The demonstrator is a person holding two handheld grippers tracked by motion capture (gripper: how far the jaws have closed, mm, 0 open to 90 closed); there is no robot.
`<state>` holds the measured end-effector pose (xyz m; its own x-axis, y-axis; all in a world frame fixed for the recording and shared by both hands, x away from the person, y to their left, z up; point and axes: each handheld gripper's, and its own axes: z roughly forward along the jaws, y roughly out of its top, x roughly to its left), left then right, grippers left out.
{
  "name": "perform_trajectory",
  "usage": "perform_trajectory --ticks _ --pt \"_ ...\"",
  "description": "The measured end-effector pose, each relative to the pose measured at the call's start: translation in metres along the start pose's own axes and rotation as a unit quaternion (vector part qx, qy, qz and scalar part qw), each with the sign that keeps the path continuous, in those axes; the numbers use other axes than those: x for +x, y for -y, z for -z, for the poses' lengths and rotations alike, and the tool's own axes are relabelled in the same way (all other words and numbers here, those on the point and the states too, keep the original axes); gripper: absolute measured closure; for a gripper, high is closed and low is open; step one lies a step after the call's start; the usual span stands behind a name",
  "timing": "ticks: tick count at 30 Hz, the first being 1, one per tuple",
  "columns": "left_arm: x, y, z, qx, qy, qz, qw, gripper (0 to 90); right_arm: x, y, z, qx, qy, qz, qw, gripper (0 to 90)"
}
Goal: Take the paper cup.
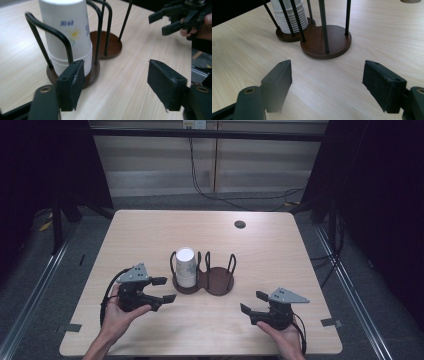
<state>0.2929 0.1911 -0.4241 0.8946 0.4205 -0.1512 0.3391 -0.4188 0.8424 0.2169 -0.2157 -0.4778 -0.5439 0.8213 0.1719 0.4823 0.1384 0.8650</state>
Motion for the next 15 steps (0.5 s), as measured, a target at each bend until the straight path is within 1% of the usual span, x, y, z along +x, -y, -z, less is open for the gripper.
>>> perform_trajectory --ticks 1,2,4,6,8,9,10,12,14,15 --pt "0.000 0.001 0.000 0.000 0.001 0.000 1.0000 28.2 -0.001 0.000 0.000 -0.002 0.002 -0.001 1.0000 23.0" --pt "0.001 0.003 0.000 -0.002 -0.003 0.002 1.0000 28.2 -0.001 0.000 0.000 -0.002 0.002 -0.001 1.0000 23.0" --pt "0.001 0.004 0.000 0.000 -0.009 0.006 0.9999 25.2 -0.002 0.000 0.001 -0.005 0.002 -0.005 1.0000 22.9" --pt "0.002 0.004 0.001 -0.005 -0.012 0.010 0.9999 24.5 -0.004 -0.001 0.001 -0.006 0.002 -0.006 1.0000 22.8" --pt "0.002 0.004 0.002 -0.007 -0.017 0.012 0.9998 22.1 -0.004 -0.001 0.000 -0.004 0.003 -0.007 1.0000 22.8" --pt "0.002 0.004 0.002 -0.010 -0.019 0.009 0.9997 21.8 -0.004 -0.001 0.000 -0.004 0.003 -0.007 1.0000 22.8" --pt "0.003 0.002 0.003 -0.011 -0.020 0.010 0.9997 22.0 -0.004 -0.001 0.001 -0.006 0.003 -0.005 1.0000 22.8" --pt "0.007 -0.003 0.003 -0.020 -0.020 0.013 0.9995 22.4 -0.003 -0.001 0.001 -0.006 0.002 -0.005 1.0000 22.8" --pt "0.009 -0.009 0.002 -0.019 -0.022 0.012 0.9995 23.3 -0.004 -0.001 0.000 -0.003 0.002 -0.005 1.0000 22.7" --pt "0.010 -0.011 0.002 -0.022 -0.021 0.012 0.9995 23.3 -0.004 -0.001 0.000 -0.004 0.003 -0.007 1.0000 22.7"
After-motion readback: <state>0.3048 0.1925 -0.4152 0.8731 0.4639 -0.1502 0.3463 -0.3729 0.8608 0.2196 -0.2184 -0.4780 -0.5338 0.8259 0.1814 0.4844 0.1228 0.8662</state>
